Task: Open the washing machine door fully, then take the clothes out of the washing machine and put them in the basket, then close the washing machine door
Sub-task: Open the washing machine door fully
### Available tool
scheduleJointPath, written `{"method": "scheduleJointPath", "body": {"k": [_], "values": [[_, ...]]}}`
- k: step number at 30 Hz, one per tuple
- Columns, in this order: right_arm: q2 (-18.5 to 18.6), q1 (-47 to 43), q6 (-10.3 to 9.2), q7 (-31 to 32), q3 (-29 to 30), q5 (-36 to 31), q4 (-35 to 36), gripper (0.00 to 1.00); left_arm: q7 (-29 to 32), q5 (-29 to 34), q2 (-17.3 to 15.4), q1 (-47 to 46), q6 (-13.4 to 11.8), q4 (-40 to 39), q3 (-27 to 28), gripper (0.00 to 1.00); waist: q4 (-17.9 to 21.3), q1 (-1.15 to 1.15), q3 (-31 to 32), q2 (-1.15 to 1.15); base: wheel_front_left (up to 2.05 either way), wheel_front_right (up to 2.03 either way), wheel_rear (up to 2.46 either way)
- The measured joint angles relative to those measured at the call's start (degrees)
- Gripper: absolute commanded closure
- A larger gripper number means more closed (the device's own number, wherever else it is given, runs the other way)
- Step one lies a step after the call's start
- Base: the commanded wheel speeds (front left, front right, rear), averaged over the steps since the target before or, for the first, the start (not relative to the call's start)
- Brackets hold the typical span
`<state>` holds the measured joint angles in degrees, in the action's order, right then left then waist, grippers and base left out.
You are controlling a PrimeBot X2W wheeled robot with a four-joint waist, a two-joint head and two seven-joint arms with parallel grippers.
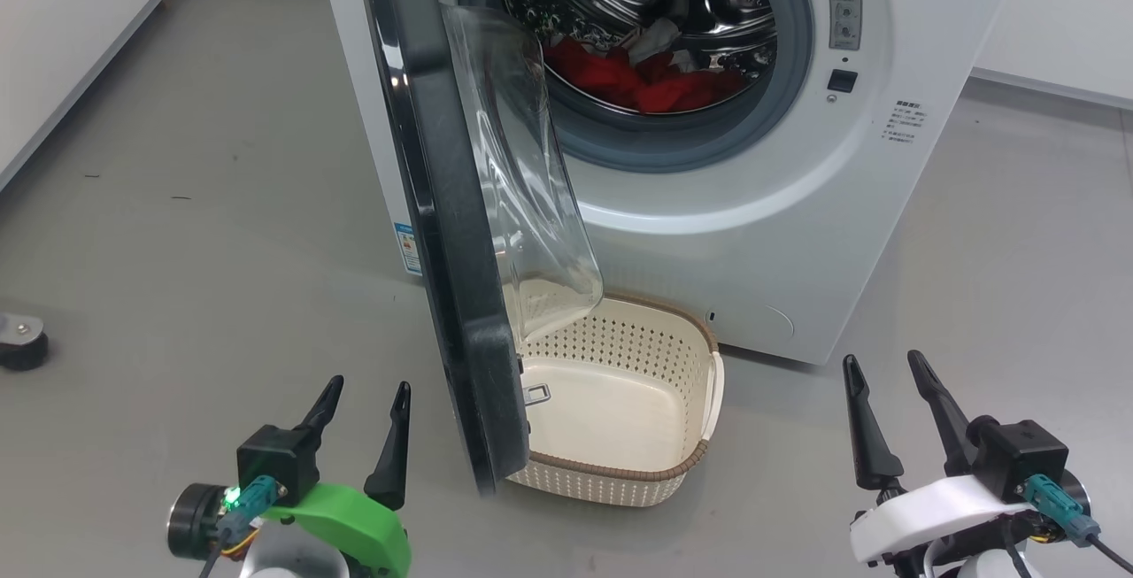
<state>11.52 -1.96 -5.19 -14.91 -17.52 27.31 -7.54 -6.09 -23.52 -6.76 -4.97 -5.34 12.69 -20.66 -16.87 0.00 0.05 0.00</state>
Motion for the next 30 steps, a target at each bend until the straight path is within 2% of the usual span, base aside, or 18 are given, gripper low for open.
{"method": "scheduleJointPath", "body": {"k": [13, 16, 23, 30], "values": [[-1.1, -0.6, 0.56, 0.0, 1.2, -1.8, -0.8, 0.00, 0.0, 0.0, 0.0, 0.0, -0.2, -0.3, 0.0, 0.00, -0.3, 0.00, -0.2, 0.00, 0.00, 0.00, 0.00], [-1.3, -0.7, 0.59, 0.0, 1.5, -1.9, -0.9, 0.00, 0.0, 0.0, 0.0, 0.0, -0.2, -0.5, 0.0, 1.00, -0.4, 0.00, -0.3, 0.00, 0.00, 0.00, 0.00], [-2.0, -0.9, 1.10, 0.0, 2.0, -2.6, -1.4, 0.00, -0.8, 0.5, -0.1, 0.0, -0.4, -1.6, 0.3, 1.00, -0.5, 0.00, -0.2, 0.00, 0.00, 0.00, 0.00], [-2.5, -1.0, 1.62, 0.0, 2.6, -2.9, -2.0, 0.00, -4.2, 2.1, -0.8, -0.9, -0.4, -7.2, 1.4, 1.00, -0.8, 0.00, 0.1, 0.00, 0.00, 0.00, 0.00]]}}
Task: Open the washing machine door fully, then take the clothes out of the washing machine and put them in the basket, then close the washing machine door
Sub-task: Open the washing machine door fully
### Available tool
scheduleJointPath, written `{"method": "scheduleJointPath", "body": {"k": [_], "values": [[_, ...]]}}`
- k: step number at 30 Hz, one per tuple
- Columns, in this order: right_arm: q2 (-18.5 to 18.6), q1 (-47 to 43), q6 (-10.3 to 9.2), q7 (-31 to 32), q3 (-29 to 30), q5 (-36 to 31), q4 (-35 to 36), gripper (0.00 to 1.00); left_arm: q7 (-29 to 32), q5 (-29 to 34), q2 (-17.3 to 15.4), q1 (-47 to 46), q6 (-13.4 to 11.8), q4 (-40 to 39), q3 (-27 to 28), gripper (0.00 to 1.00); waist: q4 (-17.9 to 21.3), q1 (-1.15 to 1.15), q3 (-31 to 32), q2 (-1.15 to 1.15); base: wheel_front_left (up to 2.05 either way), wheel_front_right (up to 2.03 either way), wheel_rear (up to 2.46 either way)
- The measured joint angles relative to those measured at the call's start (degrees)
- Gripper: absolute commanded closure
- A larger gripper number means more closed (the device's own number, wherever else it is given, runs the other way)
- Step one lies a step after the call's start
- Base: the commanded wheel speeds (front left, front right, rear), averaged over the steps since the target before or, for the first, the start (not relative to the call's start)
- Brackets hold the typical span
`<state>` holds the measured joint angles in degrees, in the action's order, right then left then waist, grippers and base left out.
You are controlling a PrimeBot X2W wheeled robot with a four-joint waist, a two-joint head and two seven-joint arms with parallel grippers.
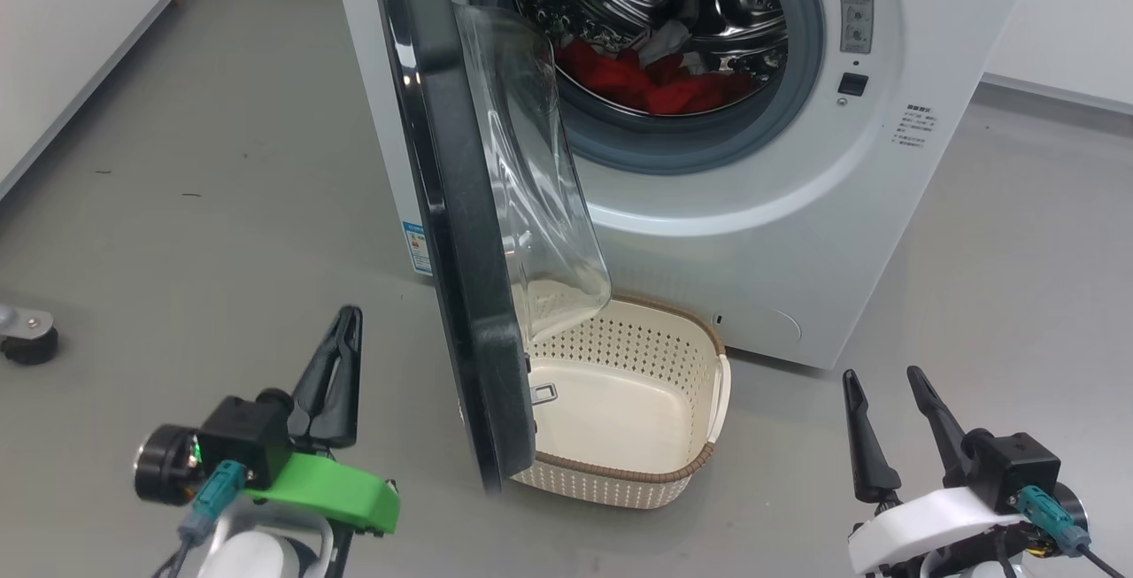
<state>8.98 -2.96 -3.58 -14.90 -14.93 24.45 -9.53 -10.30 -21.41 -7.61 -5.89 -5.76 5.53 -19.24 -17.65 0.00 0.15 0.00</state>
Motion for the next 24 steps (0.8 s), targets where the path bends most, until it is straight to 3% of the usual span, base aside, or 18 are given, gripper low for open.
{"method": "scheduleJointPath", "body": {"k": [11, 18, 24], "values": [[-0.7, -0.4, 1.12, 0.0, 0.3, -1.0, -0.7, 0.00, -3.2, 4.6, -0.5, -6.4, 0.1, -15.9, -1.3, 1.00, -0.3, 0.00, 0.8, 0.00, 0.00, 0.00, 0.00], [-1.2, -0.8, 1.52, 0.0, 0.5, -2.1, -1.4, 0.00, -3.2, 5.1, 0.8, -7.7, 3.6, -22.9, -7.5, 1.00, 0.0, 0.00, 1.0, 0.00, 0.00, 0.00, 0.00], [-1.4, -0.9, 1.76, 0.0, 0.5, -2.5, -1.6, 0.00, 1.9, 2.8, 1.5, -6.9, 6.3, -23.8, -13.9, 1.00, 0.4, 0.00, 0.6, 0.00, 0.00, 0.00, 0.00]]}}
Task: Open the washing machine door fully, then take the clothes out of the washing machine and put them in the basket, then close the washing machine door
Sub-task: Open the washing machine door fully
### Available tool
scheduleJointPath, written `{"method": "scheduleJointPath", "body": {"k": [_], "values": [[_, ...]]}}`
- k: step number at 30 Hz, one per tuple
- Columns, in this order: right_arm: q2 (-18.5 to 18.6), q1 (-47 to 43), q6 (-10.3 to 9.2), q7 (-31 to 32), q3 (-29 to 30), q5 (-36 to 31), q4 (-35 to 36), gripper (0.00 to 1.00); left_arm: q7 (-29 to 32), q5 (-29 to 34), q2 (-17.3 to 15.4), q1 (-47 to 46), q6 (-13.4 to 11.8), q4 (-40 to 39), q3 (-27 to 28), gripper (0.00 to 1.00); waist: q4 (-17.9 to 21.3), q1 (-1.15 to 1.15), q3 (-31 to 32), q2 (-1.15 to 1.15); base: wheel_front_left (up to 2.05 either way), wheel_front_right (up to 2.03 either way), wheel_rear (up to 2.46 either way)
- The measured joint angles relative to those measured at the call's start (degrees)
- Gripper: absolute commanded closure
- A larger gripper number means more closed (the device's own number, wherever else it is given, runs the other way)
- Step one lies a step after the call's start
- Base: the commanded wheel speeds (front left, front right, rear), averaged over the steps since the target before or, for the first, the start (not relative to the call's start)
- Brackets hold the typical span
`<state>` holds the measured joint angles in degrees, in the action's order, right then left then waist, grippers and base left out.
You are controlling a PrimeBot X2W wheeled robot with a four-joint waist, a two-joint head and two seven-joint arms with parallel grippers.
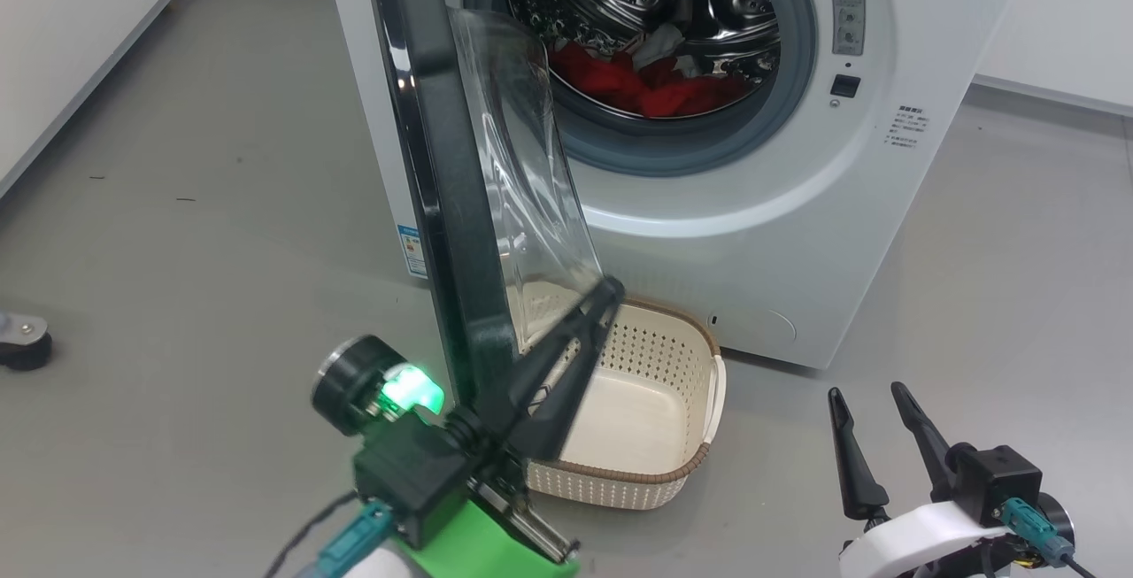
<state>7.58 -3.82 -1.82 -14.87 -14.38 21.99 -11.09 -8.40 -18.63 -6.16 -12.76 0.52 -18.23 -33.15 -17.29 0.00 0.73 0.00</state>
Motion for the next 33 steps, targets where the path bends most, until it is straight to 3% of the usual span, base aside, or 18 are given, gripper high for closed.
{"method": "scheduleJointPath", "body": {"k": [5, 11, 26, 33], "values": [[-0.2, 0.1, 0.63, 0.0, 0.0, -0.5, -0.1, 0.00, 8.6, -4.2, 0.0, 4.4, 2.5, 3.0, -6.4, 1.00, 0.5, 0.00, -1.0, 0.00, 0.00, 0.00, 0.00], [-0.3, 0.1, 0.76, 0.0, 0.3, -1.0, -0.2, 0.00, 14.6, -5.6, -0.6, 7.4, 2.5, 5.4, -8.3, 1.00, 1.2, 0.00, -2.1, 0.00, 0.00, 0.00, 0.00], [-0.5, 1.0, 1.24, 0.0, 1.5, -1.5, -0.5, 0.00, 18.4, -5.0, -2.0, 7.9, -2.8, 8.2, -2.8, 1.00, 1.5, 0.00, -4.1, 0.00, 0.00, 0.00, 0.00], [-0.8, 1.3, 1.75, 0.0, 1.9, -1.9, -0.6, 0.00, 18.4, -4.9, -2.4, 8.0, -3.8, 8.7, -0.6, 1.00, 1.4, 0.00, -4.5, 0.00, 0.00, 0.00, 0.00]]}}
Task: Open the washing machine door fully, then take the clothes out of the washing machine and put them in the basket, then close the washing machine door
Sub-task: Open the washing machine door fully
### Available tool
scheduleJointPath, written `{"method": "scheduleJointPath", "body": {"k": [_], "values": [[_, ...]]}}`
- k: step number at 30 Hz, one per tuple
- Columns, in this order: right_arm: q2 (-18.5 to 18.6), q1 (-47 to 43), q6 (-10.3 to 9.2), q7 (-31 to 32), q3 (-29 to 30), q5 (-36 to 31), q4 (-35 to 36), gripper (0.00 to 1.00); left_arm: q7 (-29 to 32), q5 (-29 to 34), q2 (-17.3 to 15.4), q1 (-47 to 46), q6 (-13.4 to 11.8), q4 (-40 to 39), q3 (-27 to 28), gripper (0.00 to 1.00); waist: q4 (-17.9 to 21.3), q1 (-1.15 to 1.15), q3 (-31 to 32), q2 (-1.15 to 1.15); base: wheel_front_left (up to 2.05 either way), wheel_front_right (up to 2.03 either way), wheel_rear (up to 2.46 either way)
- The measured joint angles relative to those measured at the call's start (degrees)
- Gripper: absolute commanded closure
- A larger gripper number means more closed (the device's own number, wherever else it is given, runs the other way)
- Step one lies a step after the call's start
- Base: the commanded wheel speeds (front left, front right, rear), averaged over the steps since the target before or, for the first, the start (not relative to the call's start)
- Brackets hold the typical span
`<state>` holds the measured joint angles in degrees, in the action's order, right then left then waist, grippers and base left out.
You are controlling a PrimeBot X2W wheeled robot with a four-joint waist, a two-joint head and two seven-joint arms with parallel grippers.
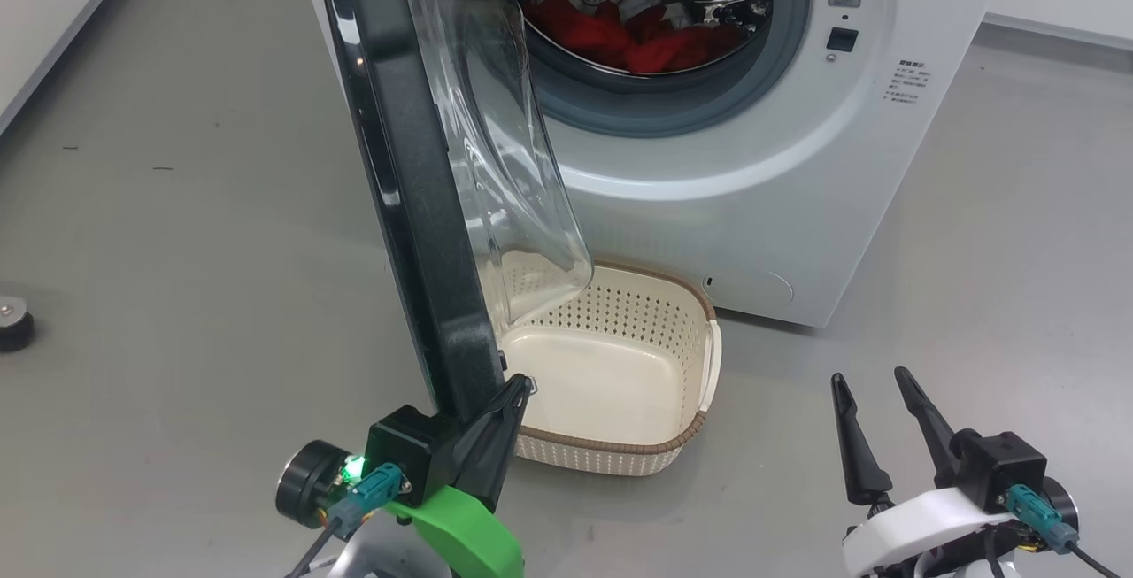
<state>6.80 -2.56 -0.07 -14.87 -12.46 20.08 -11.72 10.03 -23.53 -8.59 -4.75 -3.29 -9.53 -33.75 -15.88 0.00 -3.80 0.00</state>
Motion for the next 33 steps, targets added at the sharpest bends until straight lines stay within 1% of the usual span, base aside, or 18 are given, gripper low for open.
{"method": "scheduleJointPath", "body": {"k": [5, 7, 16, 18, 22, 33], "values": [[-0.2, 0.4, 0.10, 0.0, 0.3, 0.0, -0.1, 0.00, 0.0, 0.0, 0.0, 0.0, 0.0, 0.2, 0.3, 1.00, 0.0, 0.00, -0.2, 0.00, 0.00, 0.00, 0.00], [-0.3, 0.4, 0.52, 0.0, 0.4, -0.1, -0.2, 0.00, 0.0, 0.0, 0.0, 0.0, -0.4, 0.3, 0.4, 1.00, 0.0, 0.00, -0.3, 0.00, 0.00, 0.00, 0.00], [-0.6, 0.9, 0.68, 0.0, 0.9, -0.6, -0.5, 0.00, -0.1, 0.0, 0.1, 0.1, -1.0, 1.7, 1.6, 1.00, -0.1, 0.00, -0.4, 0.00, 0.00, 0.00, 0.00], [-0.7, 0.9, 1.01, 0.0, 1.0, -0.6, -0.6, 0.00, -0.6, 0.0, 0.3, 0.3, -1.1, 2.0, 2.0, 1.00, -0.2, 0.00, -0.4, 0.00, 0.00, 0.00, 0.00], [-0.8, 0.9, 1.03, 0.0, 1.1, -1.2, -0.8, 0.00, -1.1, 0.0, 0.5, 1.0, -1.2, 2.4, 2.6, 1.00, -0.3, 0.00, -0.4, 0.00, 0.00, 0.00, 0.00], [-1.0, 0.9, 1.19, 0.0, 2.4, -1.9, -1.0, 0.00, -2.5, 0.0, 0.7, 1.9, -2.2, 4.1, 5.8, 1.00, -1.4, 0.00, -0.7, 0.00, 0.00, 0.00, 0.00]]}}
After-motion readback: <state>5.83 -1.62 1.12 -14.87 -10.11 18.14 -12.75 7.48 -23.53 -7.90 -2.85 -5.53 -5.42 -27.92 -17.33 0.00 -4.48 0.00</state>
